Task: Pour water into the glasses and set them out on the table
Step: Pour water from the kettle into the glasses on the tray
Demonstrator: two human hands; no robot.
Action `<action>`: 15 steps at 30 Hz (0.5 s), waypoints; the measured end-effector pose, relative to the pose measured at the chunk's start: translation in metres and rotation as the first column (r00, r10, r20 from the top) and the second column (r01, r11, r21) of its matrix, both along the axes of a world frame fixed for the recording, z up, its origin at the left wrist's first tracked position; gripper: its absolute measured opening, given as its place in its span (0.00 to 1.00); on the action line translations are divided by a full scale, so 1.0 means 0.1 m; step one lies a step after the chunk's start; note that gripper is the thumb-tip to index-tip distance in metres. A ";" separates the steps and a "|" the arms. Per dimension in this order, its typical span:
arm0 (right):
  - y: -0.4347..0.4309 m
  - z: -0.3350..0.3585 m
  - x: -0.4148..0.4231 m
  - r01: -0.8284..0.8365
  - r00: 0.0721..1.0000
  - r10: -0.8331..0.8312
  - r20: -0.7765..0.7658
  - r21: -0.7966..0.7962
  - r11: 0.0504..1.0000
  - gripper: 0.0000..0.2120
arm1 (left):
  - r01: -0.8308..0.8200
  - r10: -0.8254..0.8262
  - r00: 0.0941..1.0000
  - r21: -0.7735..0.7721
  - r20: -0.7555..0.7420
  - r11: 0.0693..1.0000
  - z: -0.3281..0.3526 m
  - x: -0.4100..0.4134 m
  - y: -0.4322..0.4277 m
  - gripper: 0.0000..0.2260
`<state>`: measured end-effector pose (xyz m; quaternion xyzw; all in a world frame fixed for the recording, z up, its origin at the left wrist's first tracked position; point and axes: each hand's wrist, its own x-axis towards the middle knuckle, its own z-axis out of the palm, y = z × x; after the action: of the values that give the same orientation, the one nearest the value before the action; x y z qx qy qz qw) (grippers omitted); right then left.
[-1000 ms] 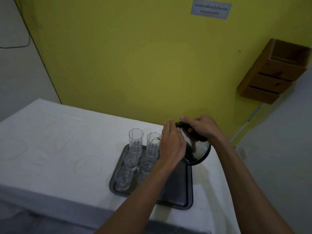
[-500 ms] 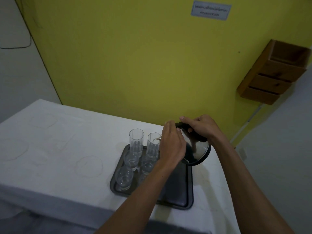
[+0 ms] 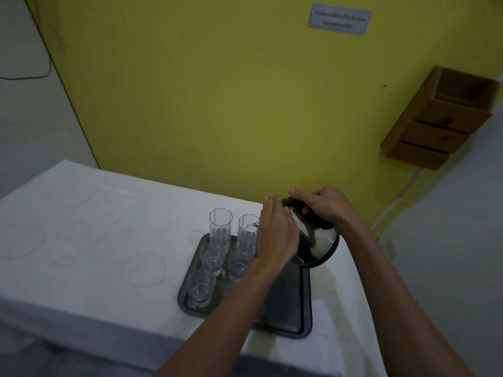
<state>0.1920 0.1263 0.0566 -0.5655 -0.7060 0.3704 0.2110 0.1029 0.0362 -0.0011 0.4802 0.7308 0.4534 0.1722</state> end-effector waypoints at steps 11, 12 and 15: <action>-0.03 0.06 -0.02 -0.003 1.000 0.002 0.018 0.006 1.000 0.28 | -0.003 0.003 1.000 0.016 0.007 1.000 0.01 0.00 -0.01 0.20; -0.03 0.06 -0.02 -0.001 1.000 0.001 0.019 0.006 1.000 0.28 | -0.004 0.004 1.000 0.019 0.005 1.000 0.00 0.00 -0.01 0.21; -0.04 0.07 -0.01 0.006 1.000 -0.006 0.015 0.005 1.000 0.28 | -0.004 0.004 1.000 0.013 0.009 1.000 -0.01 0.00 0.00 0.21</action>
<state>0.1906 0.1228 0.0637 -0.5698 -0.7068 0.3639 0.2082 0.1025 0.0363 -0.0018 0.4779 0.7282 0.4604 0.1715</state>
